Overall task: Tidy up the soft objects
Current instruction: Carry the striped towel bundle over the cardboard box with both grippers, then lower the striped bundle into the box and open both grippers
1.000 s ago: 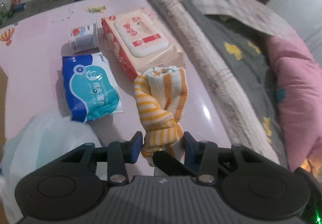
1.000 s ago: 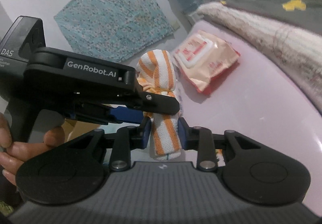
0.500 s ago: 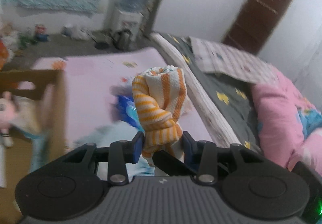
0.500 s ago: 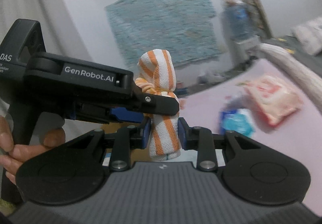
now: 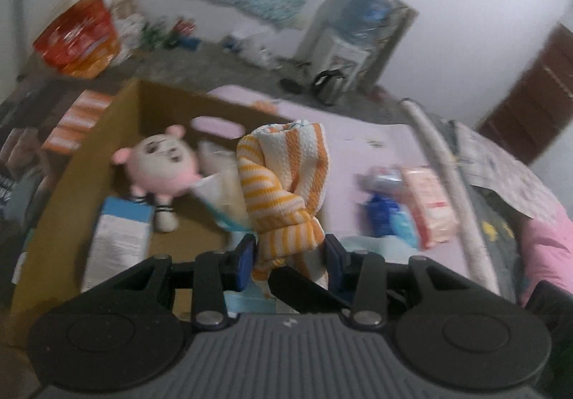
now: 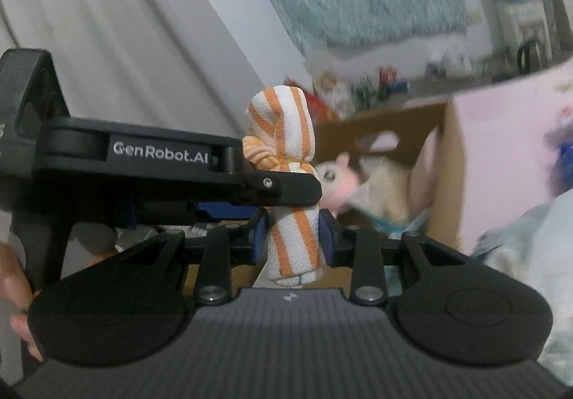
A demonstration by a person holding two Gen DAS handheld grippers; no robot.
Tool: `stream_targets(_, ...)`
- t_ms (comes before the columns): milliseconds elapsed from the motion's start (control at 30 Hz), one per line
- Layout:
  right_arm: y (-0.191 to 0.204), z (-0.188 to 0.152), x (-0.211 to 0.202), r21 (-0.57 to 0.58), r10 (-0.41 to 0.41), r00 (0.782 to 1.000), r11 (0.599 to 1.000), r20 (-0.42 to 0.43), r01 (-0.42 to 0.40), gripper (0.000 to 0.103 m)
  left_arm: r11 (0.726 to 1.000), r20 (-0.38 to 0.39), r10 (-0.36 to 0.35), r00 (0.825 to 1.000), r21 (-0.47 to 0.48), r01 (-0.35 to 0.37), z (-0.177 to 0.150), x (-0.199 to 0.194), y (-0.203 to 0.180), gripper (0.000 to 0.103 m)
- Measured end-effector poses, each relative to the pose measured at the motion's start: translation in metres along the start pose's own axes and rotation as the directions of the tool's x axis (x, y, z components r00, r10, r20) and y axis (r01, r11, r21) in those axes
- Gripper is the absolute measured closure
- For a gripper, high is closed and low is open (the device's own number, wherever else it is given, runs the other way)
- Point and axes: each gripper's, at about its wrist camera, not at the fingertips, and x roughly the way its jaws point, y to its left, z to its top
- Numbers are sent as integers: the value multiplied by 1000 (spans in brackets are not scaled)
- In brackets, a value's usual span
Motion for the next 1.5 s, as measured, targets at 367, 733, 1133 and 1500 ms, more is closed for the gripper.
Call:
stream_targets(367, 0, -15, 116, 187, -34, 963, 979, -268, 87, 72, 992, -225, 56, 973, -101, -80, 21, 85, 95, 61)
stream_targets(733, 0, -27, 145, 149, -75, 901, 977, -427, 152, 50, 989, -366, 54, 929, -109, -100, 4, 125, 121, 60)
stream_targets(1133, 7, -10, 88, 26, -81, 945, 995, -317, 94, 23, 982, -363, 110, 925, -105, -158, 0, 122, 126, 55)
stream_targets(1500, -12, 4, 36, 101, 64, 986, 994, -152, -49, 22, 978, -286, 152, 946, -97, -186, -2, 89, 114, 43)
